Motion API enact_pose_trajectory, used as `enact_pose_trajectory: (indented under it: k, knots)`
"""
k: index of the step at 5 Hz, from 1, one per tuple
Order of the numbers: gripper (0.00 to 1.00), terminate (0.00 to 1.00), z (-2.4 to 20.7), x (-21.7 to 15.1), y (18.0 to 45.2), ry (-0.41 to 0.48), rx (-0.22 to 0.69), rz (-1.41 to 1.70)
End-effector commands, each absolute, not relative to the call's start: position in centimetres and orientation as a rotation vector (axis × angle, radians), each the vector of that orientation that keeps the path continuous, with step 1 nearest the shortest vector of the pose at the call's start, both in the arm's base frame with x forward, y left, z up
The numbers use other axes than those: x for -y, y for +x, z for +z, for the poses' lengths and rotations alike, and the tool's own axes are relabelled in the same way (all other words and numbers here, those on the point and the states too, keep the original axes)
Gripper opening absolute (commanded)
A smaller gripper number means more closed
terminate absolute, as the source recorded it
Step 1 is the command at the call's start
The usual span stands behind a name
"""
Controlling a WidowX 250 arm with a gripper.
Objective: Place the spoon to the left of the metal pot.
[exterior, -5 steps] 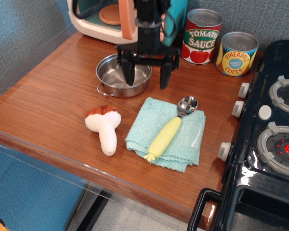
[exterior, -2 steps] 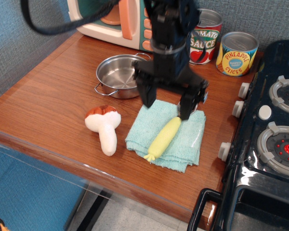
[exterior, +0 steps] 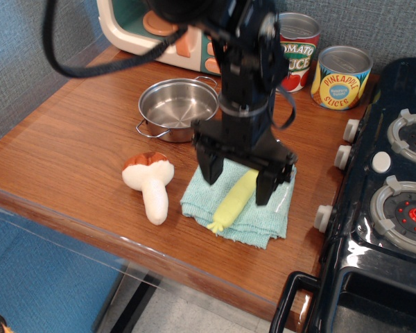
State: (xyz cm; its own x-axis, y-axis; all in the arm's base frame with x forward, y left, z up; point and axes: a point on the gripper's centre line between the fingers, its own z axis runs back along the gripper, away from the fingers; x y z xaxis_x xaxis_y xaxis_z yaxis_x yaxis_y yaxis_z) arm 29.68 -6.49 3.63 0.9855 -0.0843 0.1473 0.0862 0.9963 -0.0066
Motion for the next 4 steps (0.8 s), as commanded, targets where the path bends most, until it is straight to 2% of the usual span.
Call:
enact_pose_trajectory:
  k: [1,2,4]
  knots:
    - [1.00,0.00,1.9,6.4,29.7,0.018,0.119,-0.096]
    - [0.00,0.00,1.9,6.6,29.8,0.031,0.120,-0.118]
    - [0.00,0.00,3.4,6.3,29.7,0.013,0.154,-0.098]
